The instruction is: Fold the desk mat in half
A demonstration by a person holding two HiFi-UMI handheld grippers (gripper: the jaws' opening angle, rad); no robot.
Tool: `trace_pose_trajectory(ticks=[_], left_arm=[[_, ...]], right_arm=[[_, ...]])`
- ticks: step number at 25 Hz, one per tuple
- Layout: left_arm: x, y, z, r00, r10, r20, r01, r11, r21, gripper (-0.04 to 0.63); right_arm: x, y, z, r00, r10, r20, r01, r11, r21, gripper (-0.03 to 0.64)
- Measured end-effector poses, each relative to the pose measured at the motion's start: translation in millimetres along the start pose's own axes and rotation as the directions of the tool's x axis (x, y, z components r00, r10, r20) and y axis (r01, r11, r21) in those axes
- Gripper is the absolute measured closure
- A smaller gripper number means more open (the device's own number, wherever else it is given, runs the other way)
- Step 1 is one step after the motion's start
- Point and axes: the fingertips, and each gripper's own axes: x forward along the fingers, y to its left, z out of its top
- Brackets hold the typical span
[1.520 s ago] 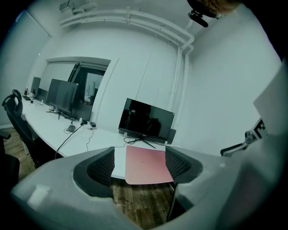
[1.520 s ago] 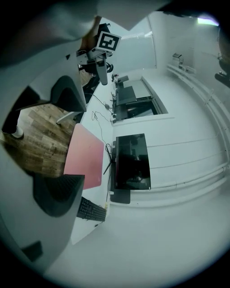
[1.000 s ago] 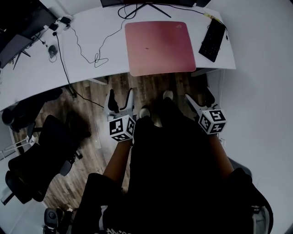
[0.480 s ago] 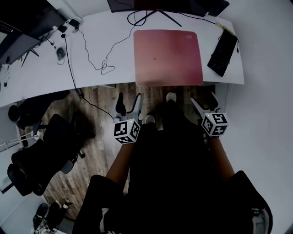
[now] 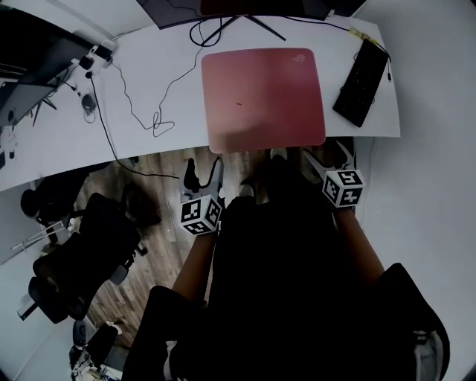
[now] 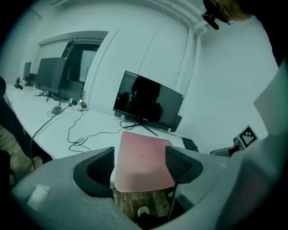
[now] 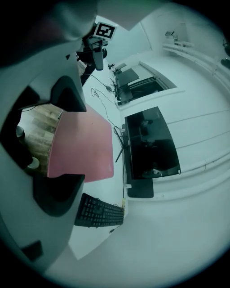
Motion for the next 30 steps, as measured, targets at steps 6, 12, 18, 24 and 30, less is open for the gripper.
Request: trace_pose_trajectory(ticks=[6,12,18,24,30], left_arm=[[35.0,0.2,-19.5,0.997,0.021,-0.079,-0.022,1.000,-0.015,0.250],[62.6,0.2,-30.3,0.992,0.027,-0.119,-0.029,1.000,-0.009,0.250],[78.4,15.4,-55.5,0.983,0.071,-0.172,-0.083,0.994,-0.065,0.250],[90.5,31.1,-95.8,0.961,0.105,-0.256,-0.152,0.974,-0.169,0.251],[98.6,49.3,-130.7,0.931,0.145,-0.336,-0.219,0.956,-0.195,0.250]], right_arm=[[27.2,-30.5,-15.3,0.998,-0.009,-0.056,0.013,0.997,0.070,0.190],[49.1,-56.1,-39.4,0.993,-0.031,-0.114,0.035,0.999,0.034,0.190],[67.1,-74.9,-63.8,0.989,-0.034,-0.143,0.054,0.989,0.138,0.190],[81.0,-98.8,-90.9,0.979,-0.048,-0.199,0.105,0.952,0.288,0.190],[94.3,-112.2,-105.3,0.974,-0.033,-0.226,0.122,0.912,0.392,0.192]])
